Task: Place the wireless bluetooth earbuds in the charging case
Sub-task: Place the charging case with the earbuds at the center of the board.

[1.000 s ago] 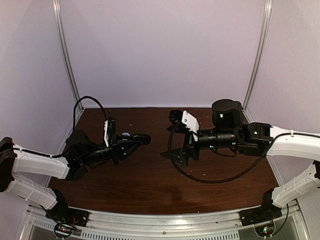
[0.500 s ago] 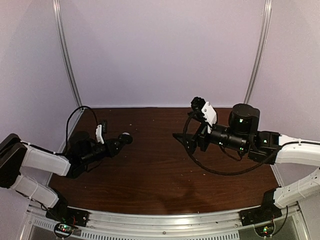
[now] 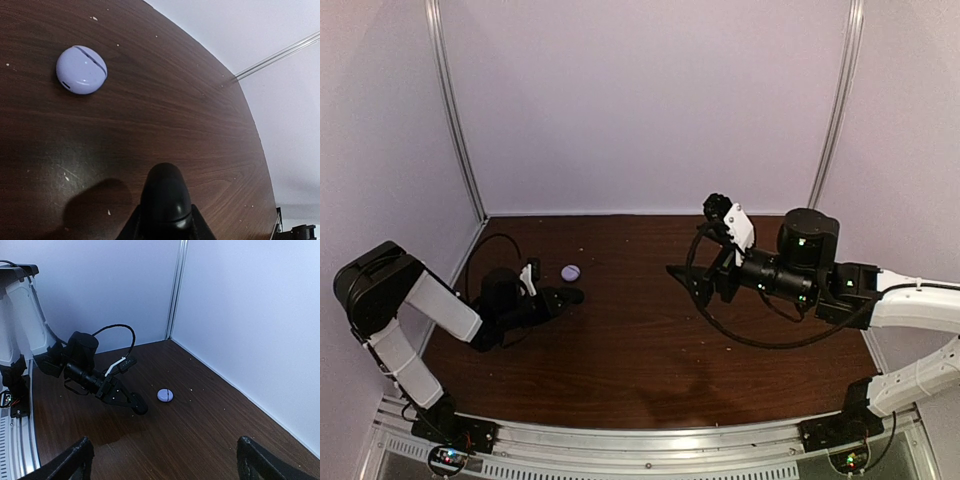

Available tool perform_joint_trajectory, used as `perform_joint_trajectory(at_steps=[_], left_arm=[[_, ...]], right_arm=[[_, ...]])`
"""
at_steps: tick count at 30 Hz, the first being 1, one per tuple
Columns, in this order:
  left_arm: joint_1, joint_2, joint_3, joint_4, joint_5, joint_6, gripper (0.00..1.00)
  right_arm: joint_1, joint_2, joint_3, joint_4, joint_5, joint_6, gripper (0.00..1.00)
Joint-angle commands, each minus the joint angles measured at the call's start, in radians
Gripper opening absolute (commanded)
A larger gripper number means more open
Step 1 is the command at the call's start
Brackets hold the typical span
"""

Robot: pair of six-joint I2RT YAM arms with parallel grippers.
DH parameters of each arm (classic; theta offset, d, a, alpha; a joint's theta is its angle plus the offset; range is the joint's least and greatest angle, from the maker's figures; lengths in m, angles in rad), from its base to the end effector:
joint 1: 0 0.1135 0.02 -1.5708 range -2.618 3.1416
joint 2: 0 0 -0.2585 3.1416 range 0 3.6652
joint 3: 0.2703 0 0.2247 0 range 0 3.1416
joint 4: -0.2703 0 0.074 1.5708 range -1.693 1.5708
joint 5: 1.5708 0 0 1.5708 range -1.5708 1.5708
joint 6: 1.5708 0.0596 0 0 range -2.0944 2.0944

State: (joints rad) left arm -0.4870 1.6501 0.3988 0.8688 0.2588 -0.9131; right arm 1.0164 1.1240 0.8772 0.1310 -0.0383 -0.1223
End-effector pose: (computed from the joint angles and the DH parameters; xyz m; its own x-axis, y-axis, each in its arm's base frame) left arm 0.2470 -0.1481 0.1353 -0.7257 -0.4814 -0.4915 0.1438 0.5925 -0.7926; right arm 0.1379 0.2270 0.3365 0.0457 -0.1577 -0.9864 -0.8705 0.4780 -0.1168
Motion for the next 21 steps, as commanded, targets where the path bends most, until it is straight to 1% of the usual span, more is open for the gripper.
perform_joint_trajectory(at_steps=[1, 7, 11, 21], left_arm=[[0.005, 0.063, 0.049, 0.104, 0.001, -0.07, 0.0], [0.005, 0.161, 0.143, 0.07, -0.003, -0.095, 0.02], [0.005, 0.228, 0.2, 0.005, -0.009, -0.108, 0.03], [0.005, 0.363, 0.311, -0.036, 0.017, -0.144, 0.13]], right_arm=[[-0.009, -0.008, -0.006, 0.014, 0.014, 0.026, 1.0], [-0.012, -0.016, -0.015, 0.015, 0.009, 0.039, 1.0], [-0.015, -0.025, -0.015, 0.01, 0.013, 0.051, 1.0], [-0.038, -0.035, -0.013, -0.004, -0.006, 0.092, 1.0]])
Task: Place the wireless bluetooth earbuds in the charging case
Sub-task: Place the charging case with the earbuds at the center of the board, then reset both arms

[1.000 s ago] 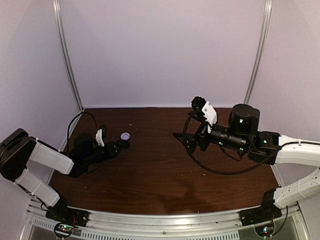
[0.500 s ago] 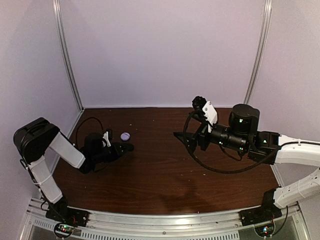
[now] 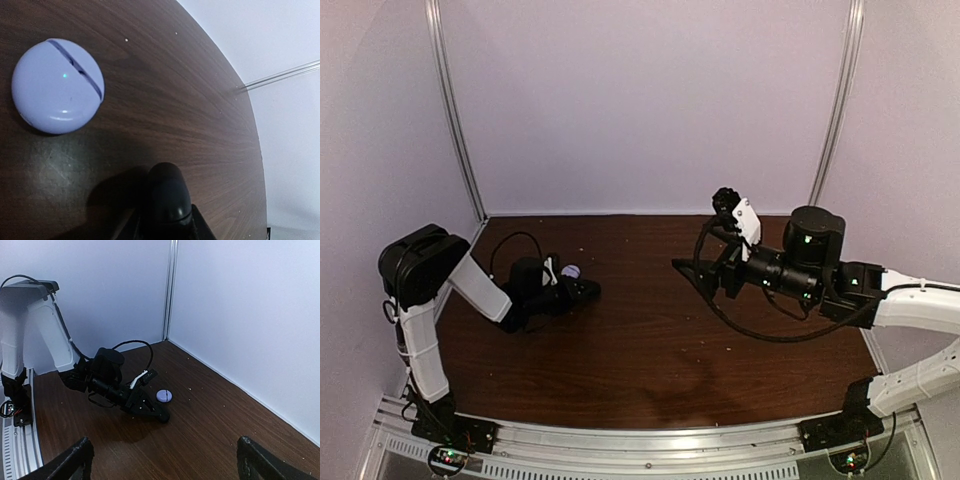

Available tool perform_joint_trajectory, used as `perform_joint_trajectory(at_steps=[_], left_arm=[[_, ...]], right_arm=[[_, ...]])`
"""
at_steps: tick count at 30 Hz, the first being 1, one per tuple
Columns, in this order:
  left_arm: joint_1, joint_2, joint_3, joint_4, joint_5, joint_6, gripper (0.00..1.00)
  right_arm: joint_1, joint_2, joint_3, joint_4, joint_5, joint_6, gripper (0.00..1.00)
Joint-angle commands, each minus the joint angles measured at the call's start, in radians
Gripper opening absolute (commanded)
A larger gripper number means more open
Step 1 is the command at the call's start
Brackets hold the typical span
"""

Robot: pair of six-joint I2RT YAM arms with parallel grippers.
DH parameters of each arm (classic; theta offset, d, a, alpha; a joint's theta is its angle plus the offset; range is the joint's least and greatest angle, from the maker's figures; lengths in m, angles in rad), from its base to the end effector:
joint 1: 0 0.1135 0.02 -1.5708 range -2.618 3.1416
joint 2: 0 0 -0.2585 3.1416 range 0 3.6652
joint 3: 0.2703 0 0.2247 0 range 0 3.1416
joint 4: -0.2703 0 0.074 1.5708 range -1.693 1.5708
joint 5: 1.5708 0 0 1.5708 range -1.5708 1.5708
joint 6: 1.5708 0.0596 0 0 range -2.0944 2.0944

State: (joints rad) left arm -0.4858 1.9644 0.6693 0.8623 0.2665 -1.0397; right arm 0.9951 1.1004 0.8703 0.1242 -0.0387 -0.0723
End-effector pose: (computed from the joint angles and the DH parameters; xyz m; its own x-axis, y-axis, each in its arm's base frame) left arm 0.3068 -0.1797 0.1051 -0.7585 -0.5401 -0.3645 0.0154 0.5444 -0.8387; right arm 0.1397 0.2195 0.3388 0.0047 -0.1254 -0.9921 -0.8610 0.5040 -0.0677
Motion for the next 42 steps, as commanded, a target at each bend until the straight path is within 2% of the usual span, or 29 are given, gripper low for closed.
perform_joint_trajectory(at_steps=[1, 7, 11, 16, 19, 21, 29, 36, 42], left_arm=[[0.004, 0.056, 0.054, -0.043, 0.008, -0.015, 0.15], [0.004, 0.06, 0.106, -0.15, -0.03, -0.015, 0.39], [0.004, 0.038, 0.128, -0.22, -0.054, 0.007, 0.61], [0.004, -0.012, 0.128, -0.289, -0.08, 0.043, 0.76], [0.004, -0.062, 0.111, -0.328, -0.086, 0.051, 0.9], [0.004, -0.102, 0.104, -0.374, -0.099, 0.065, 0.96], [0.004, -0.287, 0.056, -0.525, -0.14, 0.175, 0.98], [0.008, -0.54, 0.082, -0.671, -0.225, 0.377, 0.98], [0.056, -0.688, 0.136, -0.742, -0.251, 0.528, 0.98]], right_arm=[[-0.022, -0.011, -0.007, 0.003, -0.015, 0.054, 1.0], [-0.061, -0.011, -0.016, 0.032, -0.072, 0.113, 1.0], [-0.087, -0.007, -0.02, 0.056, -0.101, 0.126, 1.0], [-0.131, 0.01, -0.032, 0.088, -0.153, 0.156, 1.0], [-0.181, 0.021, -0.053, 0.136, -0.215, 0.205, 1.0], [-0.208, 0.032, -0.056, 0.153, -0.251, 0.233, 1.0], [-0.307, 0.107, -0.051, 0.168, -0.332, 0.338, 1.0], [-0.4, 0.205, -0.003, 0.11, -0.346, 0.428, 1.0], [-0.458, 0.21, -0.031, 0.138, -0.284, 0.465, 1.0]])
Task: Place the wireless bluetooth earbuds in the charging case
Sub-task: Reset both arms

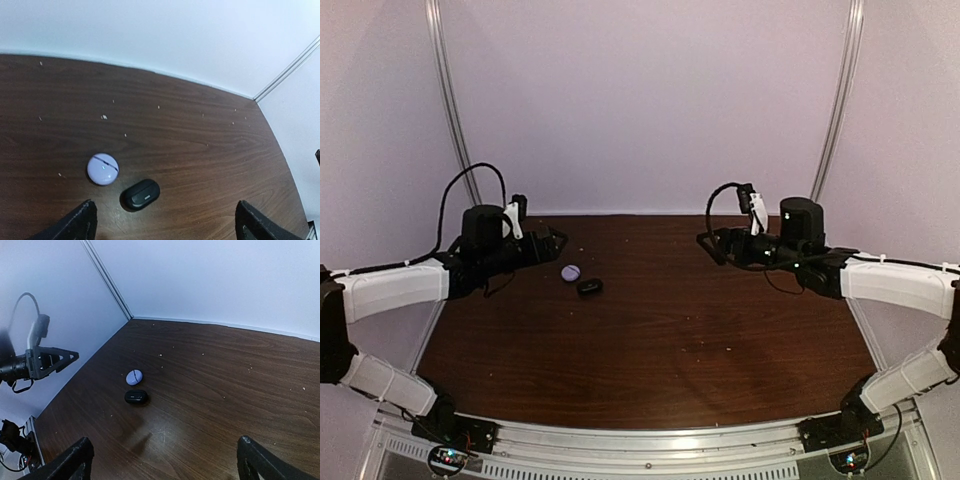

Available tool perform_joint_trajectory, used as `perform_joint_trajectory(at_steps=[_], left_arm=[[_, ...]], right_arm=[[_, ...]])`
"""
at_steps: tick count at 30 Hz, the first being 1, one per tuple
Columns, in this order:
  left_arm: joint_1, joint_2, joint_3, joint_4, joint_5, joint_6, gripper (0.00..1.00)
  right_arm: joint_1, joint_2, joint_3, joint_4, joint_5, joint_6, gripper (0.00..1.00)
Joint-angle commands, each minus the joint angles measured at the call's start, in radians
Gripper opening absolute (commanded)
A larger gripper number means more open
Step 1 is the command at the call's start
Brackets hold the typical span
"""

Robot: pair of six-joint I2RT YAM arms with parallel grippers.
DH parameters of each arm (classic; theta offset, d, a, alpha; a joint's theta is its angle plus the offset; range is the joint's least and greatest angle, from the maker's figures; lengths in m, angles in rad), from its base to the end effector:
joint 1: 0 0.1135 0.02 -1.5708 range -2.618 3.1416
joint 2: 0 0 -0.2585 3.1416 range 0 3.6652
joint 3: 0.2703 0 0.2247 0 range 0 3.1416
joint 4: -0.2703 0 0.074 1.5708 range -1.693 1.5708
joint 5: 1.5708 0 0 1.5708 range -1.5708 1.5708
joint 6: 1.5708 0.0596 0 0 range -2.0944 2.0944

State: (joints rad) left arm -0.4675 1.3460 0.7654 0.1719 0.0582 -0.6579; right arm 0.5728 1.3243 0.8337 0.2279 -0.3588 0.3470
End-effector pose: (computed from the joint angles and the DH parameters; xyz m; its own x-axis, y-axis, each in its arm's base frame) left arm 0.2652 -0.1378 0.2438 -0.5850 -0.3885 -0.7120 0.1768 0.7957 -0.5794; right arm 0.2421 0.1810 0.2814 -0.4747 0.0727 -0.8771 -0.6710 0.6150 0.4142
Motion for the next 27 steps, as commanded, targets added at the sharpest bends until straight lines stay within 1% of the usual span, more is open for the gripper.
perform_joint_trajectory(at_steps=[1, 5, 8, 11, 17, 23, 27], left_arm=[[0.047, -0.09, 0.039, -0.056, -0.044, 0.164, 0.98], [0.094, -0.162, -0.001, -0.067, -0.043, 0.208, 0.98], [0.122, -0.219, -0.077, -0.029, -0.041, 0.201, 0.98], [0.125, -0.244, -0.153, 0.027, -0.018, 0.189, 0.98], [0.125, -0.202, -0.26, 0.143, 0.053, 0.151, 0.98], [0.125, -0.169, -0.267, 0.19, 0.075, 0.138, 0.98], [0.125, -0.153, -0.249, 0.189, 0.076, 0.138, 0.97]], right_arm=[[-0.043, -0.016, -0.006, 0.041, 0.048, 0.048, 1.0], [-0.087, -0.027, -0.06, 0.081, 0.066, 0.079, 1.0], [-0.111, -0.041, -0.109, 0.122, 0.089, 0.092, 1.0], [-0.125, -0.048, -0.151, 0.153, 0.125, 0.094, 1.0], [-0.139, -0.025, -0.222, 0.228, 0.151, 0.1, 1.0], [-0.14, 0.015, -0.238, 0.258, 0.15, 0.114, 1.0], [-0.14, 0.014, -0.24, 0.274, 0.136, 0.1, 1.0]])
